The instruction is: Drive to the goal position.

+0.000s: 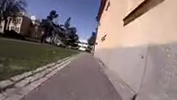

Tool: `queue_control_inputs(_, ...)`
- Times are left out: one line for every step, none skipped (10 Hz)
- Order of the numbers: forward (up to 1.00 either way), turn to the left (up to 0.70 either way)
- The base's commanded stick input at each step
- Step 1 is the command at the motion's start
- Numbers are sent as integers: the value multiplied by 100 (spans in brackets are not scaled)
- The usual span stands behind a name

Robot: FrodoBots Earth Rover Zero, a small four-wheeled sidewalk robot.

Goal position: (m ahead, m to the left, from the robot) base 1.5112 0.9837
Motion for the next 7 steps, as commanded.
queue_control_inputs(85, 0)
queue_control_inputs(85, 0)
queue_control_inputs(85, 0)
queue_control_inputs(85, 18)
queue_control_inputs(85, 34)
queue_control_inputs(85, 34)
queue_control_inputs(85, 34)
